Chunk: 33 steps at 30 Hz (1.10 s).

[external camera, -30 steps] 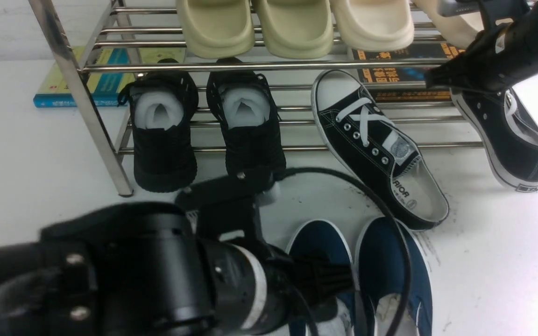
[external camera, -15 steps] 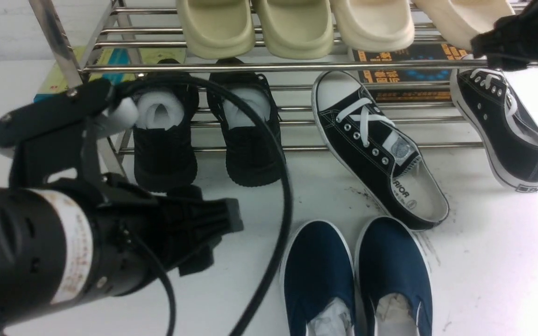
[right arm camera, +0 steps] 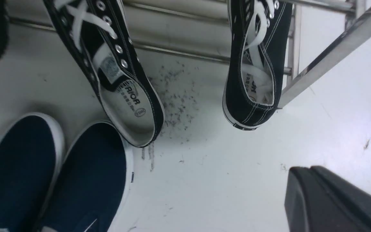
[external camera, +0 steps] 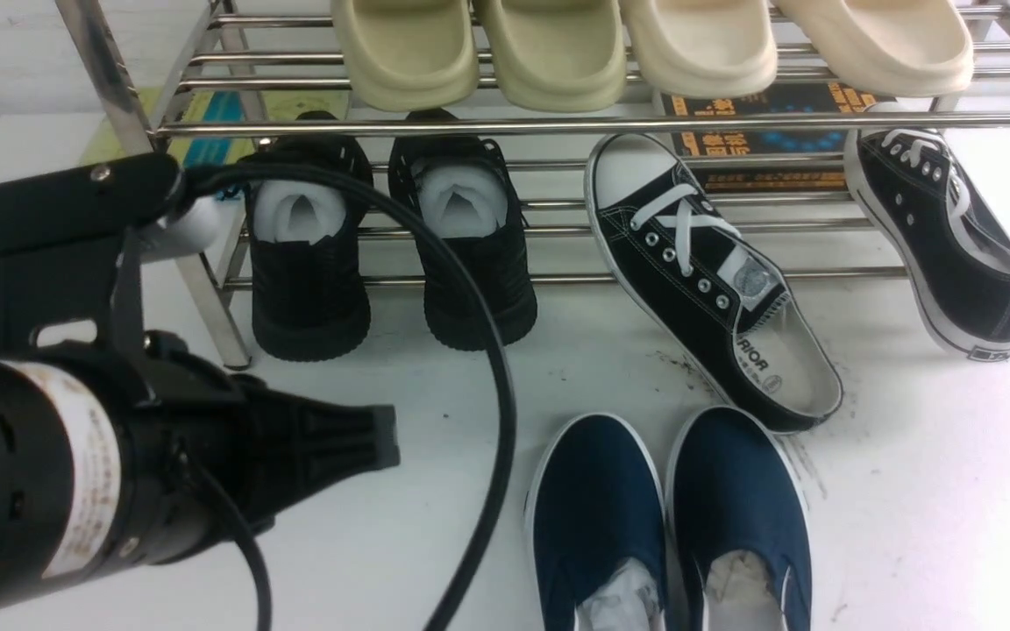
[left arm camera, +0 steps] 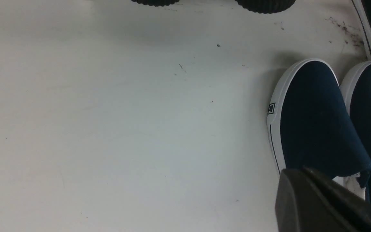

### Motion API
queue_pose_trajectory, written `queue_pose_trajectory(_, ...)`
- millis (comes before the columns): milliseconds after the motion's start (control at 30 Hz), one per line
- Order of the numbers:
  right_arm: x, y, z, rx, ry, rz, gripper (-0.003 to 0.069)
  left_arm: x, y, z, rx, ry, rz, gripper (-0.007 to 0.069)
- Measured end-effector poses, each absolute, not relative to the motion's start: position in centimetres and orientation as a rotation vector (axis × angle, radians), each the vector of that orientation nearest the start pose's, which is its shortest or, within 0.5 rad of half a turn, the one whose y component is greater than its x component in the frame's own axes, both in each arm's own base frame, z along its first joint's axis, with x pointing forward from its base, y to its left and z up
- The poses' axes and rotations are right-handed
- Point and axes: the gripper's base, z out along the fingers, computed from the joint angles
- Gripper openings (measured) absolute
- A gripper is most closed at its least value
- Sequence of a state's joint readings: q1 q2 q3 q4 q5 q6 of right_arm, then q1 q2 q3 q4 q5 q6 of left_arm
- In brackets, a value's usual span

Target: Take the shoes off the shelf with your hand on the white table.

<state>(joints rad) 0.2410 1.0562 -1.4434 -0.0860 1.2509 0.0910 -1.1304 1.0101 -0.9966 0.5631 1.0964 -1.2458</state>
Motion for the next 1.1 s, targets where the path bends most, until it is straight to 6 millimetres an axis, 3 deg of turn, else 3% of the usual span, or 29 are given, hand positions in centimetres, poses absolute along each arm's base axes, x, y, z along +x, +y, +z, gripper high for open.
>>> queue_pose_trajectory(100,12.5,2.7,46.0,-0.164,2.270,0.120,-0.0013,11.5,-14.2,35.8,0.018,2.400,-0.355,0.0001)
queue_pose_trajectory(133,10.4,2.4,45.0,-0.168,2.260,0.158,-0.0013,11.5,-14.2,35.8,0.023,2.399,-0.353,0.0001)
queue_pose_trajectory(167,9.8,2.3,44.7,-0.168,2.253,0.165,-0.0013,11.5,-14.2,35.8,0.024,2.398,-0.352,0.0001)
queue_pose_trajectory(233,6.8,2.1,42.0,-0.167,2.146,0.249,-0.0013,11.5,-14.2,35.8,0.026,2.393,-0.348,0.0001)
queue_pose_trajectory(300,6.0,2.2,39.6,-0.154,2.047,0.310,-0.0013,11.5,-14.2,35.8,0.026,2.393,-0.348,0.0001)
queue_pose_trajectory(333,5.9,2.2,38.7,-0.147,2.018,0.331,-0.0013,11.5,-14.2,35.8,0.027,2.393,-0.347,0.0001)
queue_pose_trajectory(400,6.0,2.6,34.8,-0.119,1.924,0.408,-0.0013,11.5,-14.2,35.8,0.028,2.391,-0.346,0.0001)
queue_pose_trajectory(500,6.8,2.8,31.6,-0.113,1.873,0.430,-0.0013,11.5,-14.2,35.8,0.027,2.390,-0.347,0.0001)
queue_pose_trajectory(600,7.5,2.9,29.9,-0.123,1.836,0.407,-0.0013,11.5,-14.2,35.8,0.027,2.391,-0.347,0.0001)
queue_pose_trajectory(1100,7.8,3.0,28.8,-0.150,1.786,0.389,-0.0004,11.5,-14.2,35.8,0.027,2.392,-0.348,0.0001)
